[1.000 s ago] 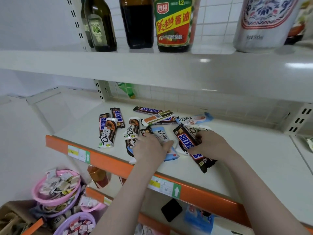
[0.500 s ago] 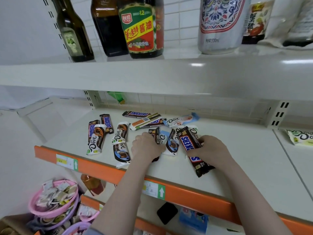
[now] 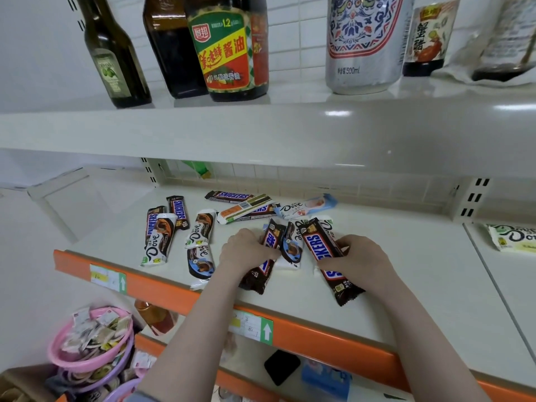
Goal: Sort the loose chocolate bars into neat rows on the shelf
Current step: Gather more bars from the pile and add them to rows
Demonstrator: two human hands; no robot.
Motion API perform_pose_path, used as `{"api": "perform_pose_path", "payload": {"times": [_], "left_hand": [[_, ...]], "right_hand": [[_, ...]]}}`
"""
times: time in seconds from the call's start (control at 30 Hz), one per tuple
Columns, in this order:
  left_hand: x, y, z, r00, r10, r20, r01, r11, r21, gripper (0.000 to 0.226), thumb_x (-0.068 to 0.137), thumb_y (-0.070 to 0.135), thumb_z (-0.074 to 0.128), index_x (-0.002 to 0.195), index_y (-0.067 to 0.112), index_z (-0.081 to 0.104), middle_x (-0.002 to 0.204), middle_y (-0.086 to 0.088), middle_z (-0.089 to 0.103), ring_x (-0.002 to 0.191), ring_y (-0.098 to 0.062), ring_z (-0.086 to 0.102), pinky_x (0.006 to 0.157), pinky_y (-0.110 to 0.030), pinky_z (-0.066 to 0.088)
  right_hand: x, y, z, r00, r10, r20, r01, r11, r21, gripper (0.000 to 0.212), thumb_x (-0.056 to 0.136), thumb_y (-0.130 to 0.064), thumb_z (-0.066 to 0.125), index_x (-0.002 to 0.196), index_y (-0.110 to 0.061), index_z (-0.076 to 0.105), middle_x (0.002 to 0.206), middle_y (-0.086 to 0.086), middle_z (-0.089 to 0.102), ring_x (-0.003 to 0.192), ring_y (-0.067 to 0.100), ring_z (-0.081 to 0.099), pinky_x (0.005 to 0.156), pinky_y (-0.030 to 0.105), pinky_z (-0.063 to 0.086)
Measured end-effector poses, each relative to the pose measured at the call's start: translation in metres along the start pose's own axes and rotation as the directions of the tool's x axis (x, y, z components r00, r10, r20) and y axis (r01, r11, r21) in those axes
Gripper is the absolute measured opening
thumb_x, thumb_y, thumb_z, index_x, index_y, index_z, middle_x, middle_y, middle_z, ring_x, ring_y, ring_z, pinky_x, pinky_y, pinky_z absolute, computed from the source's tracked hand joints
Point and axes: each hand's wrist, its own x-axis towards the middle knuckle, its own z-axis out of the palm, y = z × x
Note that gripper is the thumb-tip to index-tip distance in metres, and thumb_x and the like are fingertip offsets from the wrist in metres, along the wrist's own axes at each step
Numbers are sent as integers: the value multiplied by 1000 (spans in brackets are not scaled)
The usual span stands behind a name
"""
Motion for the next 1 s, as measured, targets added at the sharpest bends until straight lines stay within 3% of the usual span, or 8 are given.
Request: {"api": "perform_pose_path", "payload": {"times": [0.1,0.27,0.4,0.6,0.73,0.83,0.9,1.0], "left_hand": [[-1,1,-3,996,5,91,2,997,-74,24,70,30,74,65,17,54,65,0,59,63,-14,59,56,-23,44],[-9,0,-3,1000,4,2,-4,1000,-11,29,72,32,69,83,13,50,76,0,54,70,-15,53,57,-25,41],[-19,-3,-10,996,-32,-79,10,963,-271,30,75,25,67,95,12,48,89,-8,61,81,-23,61,73,-37,52],[-50,7,-5,991,-91,95,131,581,-803,22,74,-1,59,94,7,59,71,-11,57,61,-22,54,59,-30,45],[-77,18,4,982,-69,178,190,433,-881,18,77,5,64,95,8,64,58,-5,61,50,-18,54,50,-25,46],[-101,27,14,968,15,251,233,317,-919,25,79,19,69,101,5,67,81,-12,71,65,-23,63,65,-33,52],[-118,30,20,947,94,308,282,220,-934,29,83,24,66,105,5,68,96,-17,72,73,-28,69,70,-38,57],[-145,28,31,901,195,388,372,118,-921,27,86,27,62,101,5,69,93,-20,73,72,-30,72,61,-41,60]], "right_hand": [[-2,-2,-1,1000,2,-5,-2,1000,4,42,65,-33,73,101,-19,56,85,-4,59,78,14,59,55,19,41],[-5,2,-5,999,-19,-37,21,998,59,38,67,-30,72,102,-20,61,83,-5,59,79,14,60,60,22,45],[-9,8,-10,1000,-21,-20,24,986,168,30,69,-27,71,97,-21,65,86,0,66,80,18,64,73,33,53],[-31,11,-19,999,-52,7,39,828,559,8,75,-14,68,83,-15,69,69,5,71,55,17,66,49,27,51],[-57,4,-30,994,-101,-41,99,687,720,12,79,-12,67,85,-21,63,62,-1,72,54,15,68,42,20,49],[-81,-3,-33,990,-120,-74,134,640,756,13,79,-14,67,89,-20,61,67,1,71,55,14,69,42,18,48],[-99,-6,-31,988,-120,-99,153,641,752,12,79,-14,67,88,-21,61,66,-1,71,57,13,69,44,18,49],[-130,-2,-25,981,-118,-154,191,710,677,8,80,-15,67,84,-21,63,74,-1,72,67,14,70,54,22,54]]}}
